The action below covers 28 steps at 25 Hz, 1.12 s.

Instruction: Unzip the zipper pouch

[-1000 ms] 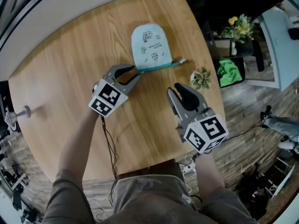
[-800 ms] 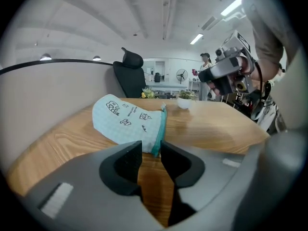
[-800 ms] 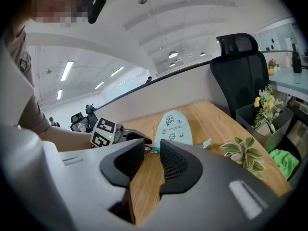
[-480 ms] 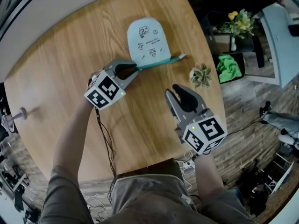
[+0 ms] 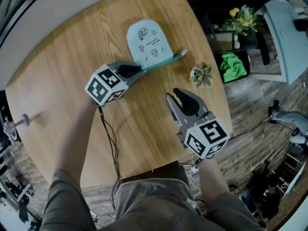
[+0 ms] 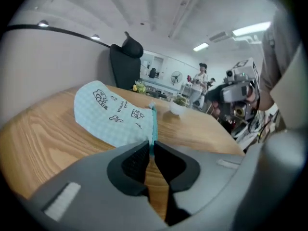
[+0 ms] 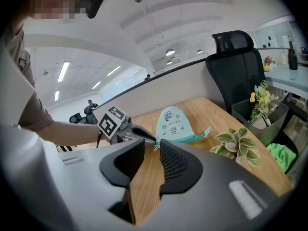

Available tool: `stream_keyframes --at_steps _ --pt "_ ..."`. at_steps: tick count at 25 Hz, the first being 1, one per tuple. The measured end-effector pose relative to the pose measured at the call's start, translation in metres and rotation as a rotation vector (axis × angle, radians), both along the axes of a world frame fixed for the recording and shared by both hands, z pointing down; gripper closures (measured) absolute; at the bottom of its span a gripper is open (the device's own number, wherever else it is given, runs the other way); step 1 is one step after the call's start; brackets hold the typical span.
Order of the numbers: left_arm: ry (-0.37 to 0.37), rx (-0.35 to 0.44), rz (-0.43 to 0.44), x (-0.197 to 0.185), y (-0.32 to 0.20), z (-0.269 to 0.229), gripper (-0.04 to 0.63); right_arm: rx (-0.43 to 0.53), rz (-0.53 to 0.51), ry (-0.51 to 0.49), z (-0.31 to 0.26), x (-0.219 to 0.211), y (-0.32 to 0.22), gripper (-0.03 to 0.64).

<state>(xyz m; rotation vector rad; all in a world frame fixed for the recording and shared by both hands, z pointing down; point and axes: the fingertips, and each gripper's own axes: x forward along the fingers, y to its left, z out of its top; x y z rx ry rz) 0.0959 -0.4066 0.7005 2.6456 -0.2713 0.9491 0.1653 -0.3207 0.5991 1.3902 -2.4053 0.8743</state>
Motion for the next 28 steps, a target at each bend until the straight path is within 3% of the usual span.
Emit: stream_keyframes --at_steps 5,9,16,22,28 --pt "0.146 -0.117 -0.140 0.004 0.017 -0.038 0.566 0.037 0.000 0.001 -0.026 0.008 0.007 0.506" --pt "0.263 -0.149 -0.220 0.005 0.031 -0.090 0.569 0.071 -0.031 0.011 -0.054 0.010 0.020 0.506" --pt "0.397 -0.075 -0.321 -0.014 0.057 -0.194 0.571 0.141 -0.067 0.061 -0.117 0.007 0.047 0.506" --pt "0.525 -0.085 -0.427 -0.041 0.087 -0.268 0.571 0.244 -0.147 0.082 -0.183 -0.011 0.067 0.506" --pt "0.549 -0.016 -0.506 -0.079 0.115 -0.314 0.571 0.337 -0.230 0.076 -0.232 -0.045 0.088 0.506"
